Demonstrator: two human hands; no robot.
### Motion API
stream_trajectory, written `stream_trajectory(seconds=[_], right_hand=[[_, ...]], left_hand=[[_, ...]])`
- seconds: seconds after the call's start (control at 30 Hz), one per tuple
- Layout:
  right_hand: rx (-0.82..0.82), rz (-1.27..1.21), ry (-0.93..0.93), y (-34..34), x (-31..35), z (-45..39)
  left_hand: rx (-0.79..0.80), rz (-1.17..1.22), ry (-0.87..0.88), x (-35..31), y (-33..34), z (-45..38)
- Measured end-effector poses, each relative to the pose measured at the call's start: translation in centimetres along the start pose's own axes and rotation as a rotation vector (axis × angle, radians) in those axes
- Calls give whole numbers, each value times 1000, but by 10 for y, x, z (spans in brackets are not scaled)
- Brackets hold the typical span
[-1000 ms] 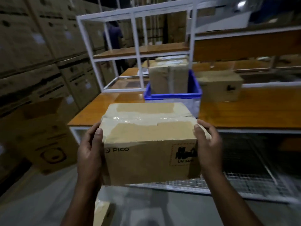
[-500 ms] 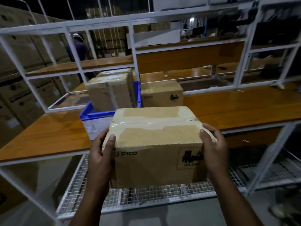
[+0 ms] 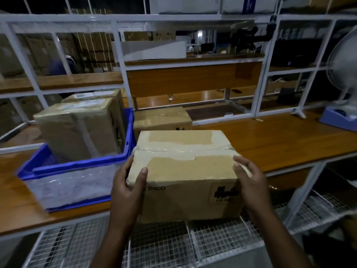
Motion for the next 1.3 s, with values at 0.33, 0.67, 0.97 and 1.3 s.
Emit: stream_trajectory(seconds=[0.33, 0.67, 0.97, 1.3], right_hand=[[108, 109, 64, 52, -64, -95], [193, 507, -113, 79, -80, -154], [486, 771, -440, 147, -53, -133], [540, 982, -363, 166, -47, -160]], left_hand=[[104, -291, -87, 51, 53, -92], [49, -540, -66, 63, 71, -117], [116, -892, 255, 28, 110, -130], [162, -1027, 228, 23, 126, -155]])
Point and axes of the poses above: each hand's wrist, its own z-axis away from the middle knuckle, its own y-axis out of the palm, x = y × z, the point moved 4 cm from there along -z, towards the middle knuckle, and after that the axes turned 10 degrees about -y, right-handed, at the moved point
